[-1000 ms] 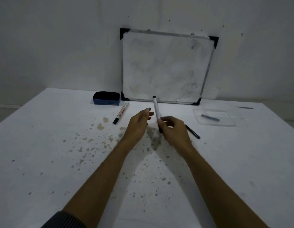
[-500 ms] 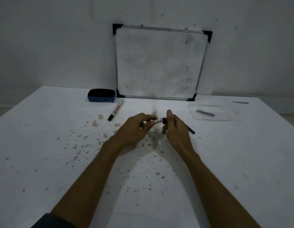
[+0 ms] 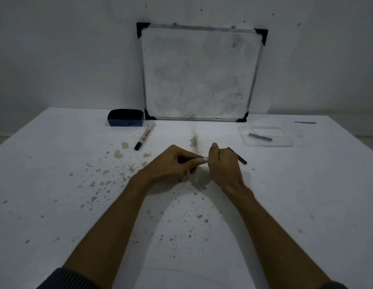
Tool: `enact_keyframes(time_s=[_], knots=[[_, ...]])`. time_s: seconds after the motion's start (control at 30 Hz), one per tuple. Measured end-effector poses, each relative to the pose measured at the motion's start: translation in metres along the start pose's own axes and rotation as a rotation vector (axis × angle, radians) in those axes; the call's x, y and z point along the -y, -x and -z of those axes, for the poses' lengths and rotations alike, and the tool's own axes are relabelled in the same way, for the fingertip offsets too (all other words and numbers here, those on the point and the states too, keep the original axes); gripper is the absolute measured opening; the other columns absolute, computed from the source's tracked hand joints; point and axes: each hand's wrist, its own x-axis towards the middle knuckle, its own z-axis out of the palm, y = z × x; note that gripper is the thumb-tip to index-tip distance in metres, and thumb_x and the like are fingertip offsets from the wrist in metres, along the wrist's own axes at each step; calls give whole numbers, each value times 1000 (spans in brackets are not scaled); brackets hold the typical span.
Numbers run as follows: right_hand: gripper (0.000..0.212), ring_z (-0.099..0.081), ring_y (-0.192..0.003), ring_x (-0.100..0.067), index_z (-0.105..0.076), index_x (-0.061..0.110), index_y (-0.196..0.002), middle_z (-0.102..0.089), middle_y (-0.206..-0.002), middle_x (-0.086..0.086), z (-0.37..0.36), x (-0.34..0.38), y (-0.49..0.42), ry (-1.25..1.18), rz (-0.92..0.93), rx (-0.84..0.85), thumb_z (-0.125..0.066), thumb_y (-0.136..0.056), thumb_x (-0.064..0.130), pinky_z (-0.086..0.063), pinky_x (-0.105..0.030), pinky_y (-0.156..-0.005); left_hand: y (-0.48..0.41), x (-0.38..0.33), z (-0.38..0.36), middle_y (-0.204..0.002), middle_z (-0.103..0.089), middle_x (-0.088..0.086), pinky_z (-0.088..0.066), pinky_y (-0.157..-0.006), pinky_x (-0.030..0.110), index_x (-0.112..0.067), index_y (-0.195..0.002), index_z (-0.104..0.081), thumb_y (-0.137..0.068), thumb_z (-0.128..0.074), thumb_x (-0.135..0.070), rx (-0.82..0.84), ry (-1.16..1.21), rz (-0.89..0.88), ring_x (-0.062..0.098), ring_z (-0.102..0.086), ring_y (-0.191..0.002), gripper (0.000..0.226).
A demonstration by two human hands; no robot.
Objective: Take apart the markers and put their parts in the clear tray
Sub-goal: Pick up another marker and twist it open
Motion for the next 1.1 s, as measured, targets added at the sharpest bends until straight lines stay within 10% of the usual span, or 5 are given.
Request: enact_keyframes(time_s=[0.17,0.47,0.67,0.83,1.1], knots=[[50,-46,-31,-13,-61,5,-59,-53,-41,-3,-2,15,6,15,458,-61,-41,-103,17,-29,-22,-37,12,4,28,-68,-67,6,-36,-50,26,-12,-89,-82,-92,-63,-46,218,317,167,14,-43,-51,39],[59,-45,-54,-15,-45,15,-57,-48,-58,-1,3,0,-12,-116,-282,69,-33,-108,42,-31,-29,-52,-4,14,-8,-82,-77,-6,-57,-63,30,-24,-123,-75,-93,-68,-46,-222,-249,-287,10,-67,-66,37],[54,-51,-37,-18,-72,-6,-92,-53,-48,-4,2,0,0,25,256,45,-25,-110,14,-30,-24,-41,10,-1,19,-67,-68,-3,-40,-50,25,-32,-80,-82,-96,-63,-46,173,285,251,13,-48,-54,29],[67,-39,-41,-8,-39,17,-49,-41,-44,6,-11,2,3,-64,51,65,-32,-107,50,-34,-24,-49,12,1,21,-71,-74,0,-38,-49,21,-28,-99,-84,-94,-66,-47,84,196,212,11,-47,-52,26],[57,-43,-47,-16,-38,19,-55,-41,-49,0,3,-3,0,-9,121,127,-31,-110,30,-36,-28,-53,10,1,17,-63,-71,-5,-39,-46,17,-27,-98,-84,-93,-67,-51,33,103,197,9,-48,-48,29]])
